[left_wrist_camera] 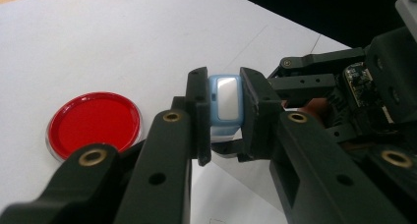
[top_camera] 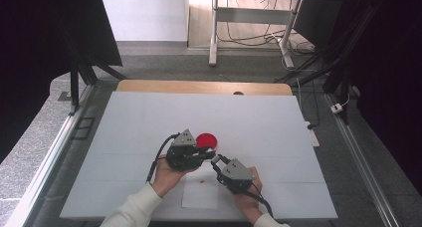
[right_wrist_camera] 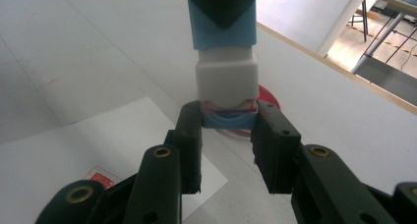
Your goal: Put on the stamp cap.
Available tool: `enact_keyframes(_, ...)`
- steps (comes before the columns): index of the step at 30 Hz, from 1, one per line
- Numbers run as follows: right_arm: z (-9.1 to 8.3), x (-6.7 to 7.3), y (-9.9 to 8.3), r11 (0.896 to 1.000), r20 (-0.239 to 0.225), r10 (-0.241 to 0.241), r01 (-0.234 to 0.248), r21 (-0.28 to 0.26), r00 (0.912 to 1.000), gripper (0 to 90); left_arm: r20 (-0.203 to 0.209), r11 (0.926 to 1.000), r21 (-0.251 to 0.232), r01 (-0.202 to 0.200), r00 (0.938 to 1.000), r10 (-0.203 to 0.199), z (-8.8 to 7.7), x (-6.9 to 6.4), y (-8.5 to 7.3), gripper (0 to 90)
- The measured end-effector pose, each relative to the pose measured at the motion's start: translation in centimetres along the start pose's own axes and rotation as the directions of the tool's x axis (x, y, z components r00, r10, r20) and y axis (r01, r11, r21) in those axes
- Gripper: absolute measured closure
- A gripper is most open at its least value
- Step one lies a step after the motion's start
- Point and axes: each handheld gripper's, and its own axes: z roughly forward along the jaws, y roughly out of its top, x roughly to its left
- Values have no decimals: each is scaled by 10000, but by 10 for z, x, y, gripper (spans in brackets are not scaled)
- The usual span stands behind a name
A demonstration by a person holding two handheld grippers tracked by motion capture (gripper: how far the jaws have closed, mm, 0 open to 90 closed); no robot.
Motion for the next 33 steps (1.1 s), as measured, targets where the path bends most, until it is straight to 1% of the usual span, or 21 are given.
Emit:
enact_keyframes(2, 0, 0, 0, 10000, 105, 27, -28, 28, 9999, 650, -208, 9999, 97, -103, 9997, 105, 0, 0, 0, 753)
enact_keyframes(6, 0, -2, 0, 9999, 93, 108, -108, 37, 9999, 650, 34, 9999, -64, 118, 9999, -118, 1, 0, 0, 753)
enact_keyframes(9, 1, -1, -1, 10000, 43, 37, -37, 65, 10000, 650, 10, 9998, -172, 100, 9999, -100, 0, -1, 0, 753)
enact_keyframes(11, 1, 0, -1, 10000, 30, 36, -36, 34, 10000, 650, -53, 9998, -153, 121, 9999, -122, 1, -1, 0, 753)
enact_keyframes(13, 1, 0, 0, 10000, 80, -22, 22, 61, 10000, 650, -99, 9997, -123, 199, 9998, -200, 2, 0, -1, 753)
enact_keyframes(16, 1, 1, 0, 9999, 166, -126, 125, 84, 9998, 650, -52, 9993, -133, 341, 9994, -342, 5, 0, -1, 754)
enact_keyframes(20, 1, 2, -1, 10000, 214, -90, 89, 44, 9997, 651, -76, 9989, -192, 429, 9990, -430, 5, 0, -2, 754)
enact_keyframes(24, 0, 2, -1, 9998, 319, -138, 134, 131, 9994, 651, -67, 9993, -124, 357, 9993, -358, 6, -1, -3, 754)
enact_keyframes(28, 0, 2, -1, 9999, 347, -104, 103, 55, 9993, 653, -32, 9994, -70, 331, 9994, -332, 6, -1, -3, 755)
enact_keyframes(31, 0, 2, -1, 9997, 368, -221, 218, 90, 9991, 653, -34, 9994, 6, 332, 9994, -332, 6, -1, -3, 755)
enact_keyframes(33, 0, 3, 0, 9992, 407, -394, 389, 120, 9984, 653, -32, 9995, 89, 314, 9995, -313, 6, -1, -2, 755)
